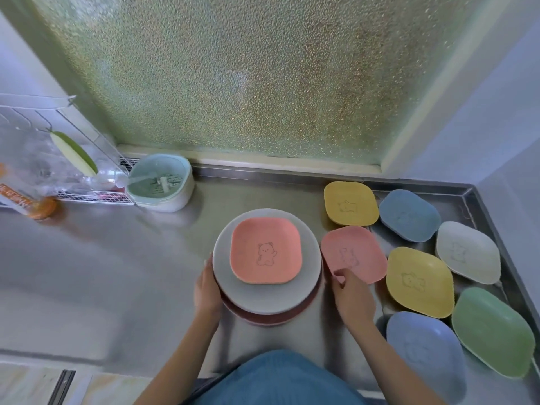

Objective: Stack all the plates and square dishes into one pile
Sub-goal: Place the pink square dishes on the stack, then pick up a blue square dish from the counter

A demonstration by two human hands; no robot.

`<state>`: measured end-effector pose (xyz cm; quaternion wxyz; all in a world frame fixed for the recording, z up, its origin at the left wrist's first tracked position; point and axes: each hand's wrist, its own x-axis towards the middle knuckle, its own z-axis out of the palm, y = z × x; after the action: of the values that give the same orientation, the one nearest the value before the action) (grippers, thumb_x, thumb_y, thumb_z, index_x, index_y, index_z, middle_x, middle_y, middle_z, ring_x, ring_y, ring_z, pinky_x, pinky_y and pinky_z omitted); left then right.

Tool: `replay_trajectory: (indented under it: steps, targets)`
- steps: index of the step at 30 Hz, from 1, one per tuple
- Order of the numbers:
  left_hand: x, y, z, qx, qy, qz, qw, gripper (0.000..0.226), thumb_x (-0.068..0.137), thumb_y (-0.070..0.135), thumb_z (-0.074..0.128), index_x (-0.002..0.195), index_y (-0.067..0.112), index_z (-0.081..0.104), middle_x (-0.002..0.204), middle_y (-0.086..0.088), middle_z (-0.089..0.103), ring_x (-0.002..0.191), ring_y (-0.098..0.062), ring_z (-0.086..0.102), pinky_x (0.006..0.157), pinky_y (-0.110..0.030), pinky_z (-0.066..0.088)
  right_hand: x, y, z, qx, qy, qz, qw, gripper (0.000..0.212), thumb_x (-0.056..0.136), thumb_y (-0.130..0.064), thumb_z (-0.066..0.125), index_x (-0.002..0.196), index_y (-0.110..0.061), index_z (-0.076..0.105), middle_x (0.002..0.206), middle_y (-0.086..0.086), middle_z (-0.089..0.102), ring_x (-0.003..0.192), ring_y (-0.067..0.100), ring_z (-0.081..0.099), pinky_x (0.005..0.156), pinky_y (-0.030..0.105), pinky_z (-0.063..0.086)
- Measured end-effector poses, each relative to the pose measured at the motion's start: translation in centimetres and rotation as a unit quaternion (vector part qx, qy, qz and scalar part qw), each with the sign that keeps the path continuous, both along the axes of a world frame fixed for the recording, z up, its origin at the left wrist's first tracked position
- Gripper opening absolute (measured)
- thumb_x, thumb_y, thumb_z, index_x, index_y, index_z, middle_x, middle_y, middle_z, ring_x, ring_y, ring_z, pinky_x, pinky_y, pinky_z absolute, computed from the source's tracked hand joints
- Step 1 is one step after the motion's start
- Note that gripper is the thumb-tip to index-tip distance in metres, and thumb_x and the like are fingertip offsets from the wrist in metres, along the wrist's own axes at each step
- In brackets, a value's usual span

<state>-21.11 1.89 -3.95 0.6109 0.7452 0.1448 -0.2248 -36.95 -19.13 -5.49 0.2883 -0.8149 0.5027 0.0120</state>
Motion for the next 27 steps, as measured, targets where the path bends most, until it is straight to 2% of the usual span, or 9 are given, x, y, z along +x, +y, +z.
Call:
replay_trajectory:
  steps: [2, 4, 6, 7, 10, 14, 17, 24, 27]
  targets:
    - [-0.7, -0.5, 0.9, 0.032, -0.031, 0.002, 0.999, 0.038, 0.098, 0.038, 0.032, 0.102, 0.021, 0.065, 0.091, 0.005, 0.065, 0.091, -0.021, 0.057, 0.071, -0.032, 0.043, 0.0, -0.2, -0.2, -0.031, 0.008, 0.017, 0.999, 0.019, 0.096, -0.027, 0.041, 0.103, -0.024, 0.058, 0.098, 0.002, 0.067, 0.085, 0.021, 0.058, 0.071, 0.031, 0.043]
    - [-1.1, -0.5, 1.1, 0.059, -0.062, -0.018, 0.996, 0.039, 0.097, 0.041, 0.032, 0.125, 0.029, 0.057, 0.118, 0.005, 0.063, 0.112, -0.020, 0.055, 0.090, -0.037, 0.044, 0.2, -0.1, -0.1, -0.060, 0.022, 0.034, 0.997, 0.018, 0.096, -0.024, 0.038, 0.096, -0.022, 0.056, 0.093, 0.003, 0.065, 0.078, 0.020, 0.053, 0.067, 0.030, 0.038]
    - [-1.1, -0.4, 1.4, 0.099, -0.111, -0.059, 0.987, 0.045, 0.098, 0.041, 0.034, 0.142, 0.031, 0.041, 0.148, 0.005, 0.043, 0.137, -0.018, 0.037, 0.113, -0.040, 0.030, 0.2, 0.2, 0.2, -0.089, 0.017, 0.035, 0.995, 0.020, 0.097, -0.025, 0.035, 0.091, -0.021, 0.053, 0.088, 0.004, 0.063, 0.073, 0.017, 0.048, 0.065, 0.030, 0.037]
    - [-1.0, -0.6, 1.6, 0.119, -0.137, -0.078, 0.980, 0.047, 0.099, 0.037, 0.035, 0.145, 0.029, 0.035, 0.154, 0.005, 0.032, 0.144, -0.015, 0.024, 0.117, -0.038, 0.022, 0.2, 0.3, 0.5, -0.101, -0.001, 0.029, 0.994, 0.022, 0.098, -0.026, 0.034, 0.089, -0.021, 0.053, 0.085, 0.003, 0.063, 0.072, 0.017, 0.048, 0.065, 0.031, 0.039]
    - [-1.2, -1.4, 2.2, 0.141, -0.211, -0.125, 0.959, 0.047, 0.099, 0.034, 0.036, 0.145, 0.025, 0.038, 0.157, 0.002, 0.023, 0.147, -0.009, 0.009, 0.117, -0.034, 0.014, 0.2, 0.4, 1.5, -0.137, -0.093, 0.002, 0.986, 0.024, 0.098, -0.025, 0.038, 0.093, -0.018, 0.061, 0.083, 0.003, 0.066, 0.071, 0.020, 0.055, 0.062, 0.033, 0.046]
    - [-1.6, -2.2, 2.7, 0.137, -0.206, -0.131, 0.960, 0.041, 0.100, 0.028, 0.041, 0.140, 0.020, 0.046, 0.156, 0.000, 0.027, 0.147, -0.010, 0.011, 0.117, -0.033, 0.015, 0.6, 0.4, 3.0, -0.169, -0.214, -0.025, 0.962, 0.021, 0.095, -0.020, 0.049, 0.099, -0.013, 0.068, 0.088, 0.007, 0.071, 0.072, 0.026, 0.062, 0.058, 0.033, 0.048]
    - [-1.9, -1.8, 2.8, 0.142, -0.202, -0.141, 0.959, 0.042, 0.098, 0.029, 0.045, 0.140, 0.022, 0.045, 0.156, 0.001, 0.028, 0.147, -0.011, 0.012, 0.118, -0.037, 0.019, 1.2, 1.5, 4.6, -0.206, -0.310, 0.047, 0.927, 0.025, 0.091, -0.024, 0.049, 0.095, -0.011, 0.070, 0.086, 0.005, 0.071, 0.069, 0.024, 0.064, 0.055, 0.028, 0.045]
    - [-2.0, -1.6, 4.2, 0.091, -0.189, -0.118, 0.971, 0.040, 0.101, 0.029, 0.037, 0.138, 0.022, 0.050, 0.151, 0.005, 0.038, 0.145, -0.008, 0.018, 0.113, -0.026, 0.018, 3.2, 5.4, 5.3, -0.306, -0.321, 0.244, 0.862, 0.014, 0.081, -0.018, 0.058, 0.085, -0.020, 0.072, 0.067, -0.002, 0.065, 0.055, 0.017, 0.060, 0.040, 0.025, 0.046]
    - [-1.6, -2.0, 4.7, 0.075, -0.183, -0.122, 0.973, 0.040, 0.101, 0.031, 0.037, 0.139, 0.023, 0.048, 0.151, 0.005, 0.037, 0.145, -0.007, 0.020, 0.107, -0.020, 0.019, 3.1, 5.7, 4.7, -0.301, -0.275, 0.290, 0.866, 0.015, 0.074, -0.013, 0.064, 0.082, -0.022, 0.073, 0.064, -0.006, 0.062, 0.056, 0.013, 0.059, 0.042, 0.019, 0.042]
